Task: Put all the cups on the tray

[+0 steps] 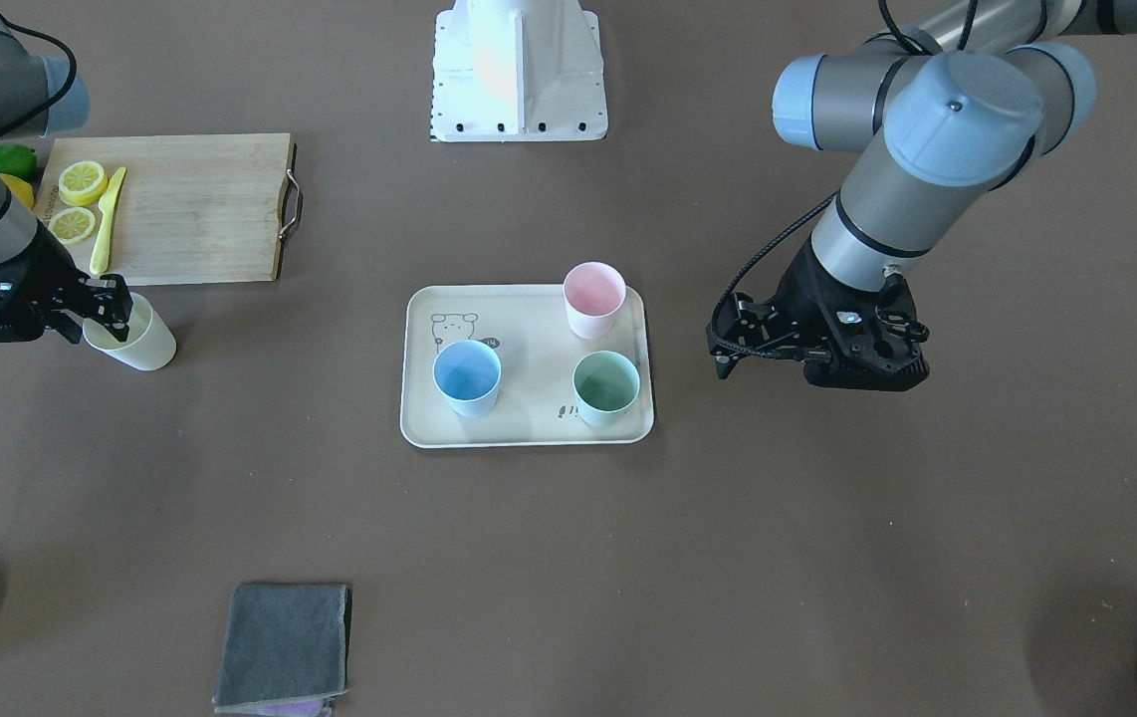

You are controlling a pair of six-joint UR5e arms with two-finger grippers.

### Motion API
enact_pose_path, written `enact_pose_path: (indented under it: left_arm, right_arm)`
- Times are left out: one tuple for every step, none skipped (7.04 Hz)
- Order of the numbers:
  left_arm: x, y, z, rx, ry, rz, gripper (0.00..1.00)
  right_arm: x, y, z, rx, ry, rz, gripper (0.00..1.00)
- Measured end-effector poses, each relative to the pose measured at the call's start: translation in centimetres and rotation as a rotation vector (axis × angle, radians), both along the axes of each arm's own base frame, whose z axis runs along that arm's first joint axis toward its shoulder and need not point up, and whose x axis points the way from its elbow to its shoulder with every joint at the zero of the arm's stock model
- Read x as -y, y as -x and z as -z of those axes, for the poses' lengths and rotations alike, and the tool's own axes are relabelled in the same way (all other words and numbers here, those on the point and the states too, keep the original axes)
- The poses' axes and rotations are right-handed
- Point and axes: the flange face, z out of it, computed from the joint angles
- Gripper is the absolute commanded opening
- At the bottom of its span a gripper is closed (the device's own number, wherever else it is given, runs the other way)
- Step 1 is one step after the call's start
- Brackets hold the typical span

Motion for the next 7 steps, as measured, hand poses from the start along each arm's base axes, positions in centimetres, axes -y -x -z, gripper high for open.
enact_pose_path:
  left_arm:
    - [0.0, 0.0, 0.0, 0.001, -0.001, -0.001, 0.98]
    - [0.0, 0.0, -0.2, 0.003, 0.001, -0.001, 0.98]
    - [0.0, 0.1, -0.6, 0.006, 0.002, -0.002, 0.98]
    - [0.1, 0.4, -1.1, 0.013, -0.004, -0.007, 0.98]
    - [0.3, 1.0, -2.1, 0.025, -0.019, -0.019, 0.98]
    - [0.7, 2.4, -3.9, 0.048, -0.041, -0.035, 0.99]
    - [1.5, 5.0, -6.4, 0.077, -0.073, -0.057, 0.99]
  right_arm:
    - [-0.2, 0.6, 0.6, 0.016, -0.005, -0.013, 0.00]
    - [0.1, 1.4, 1.9, 0.036, -0.011, -0.023, 0.00]
    - [0.9, 2.8, 4.3, 0.072, -0.006, -0.048, 0.00]
    - [1.5, 4.9, 7.5, 0.121, 0.015, -0.082, 0.00]
    - [1.8, 7.3, 11.4, 0.162, 0.052, -0.114, 0.00]
    - [1.3, 10.1, 16.3, 0.175, 0.094, -0.144, 0.00]
    - [0.1, 12.9, 20.7, 0.166, 0.119, -0.166, 0.00]
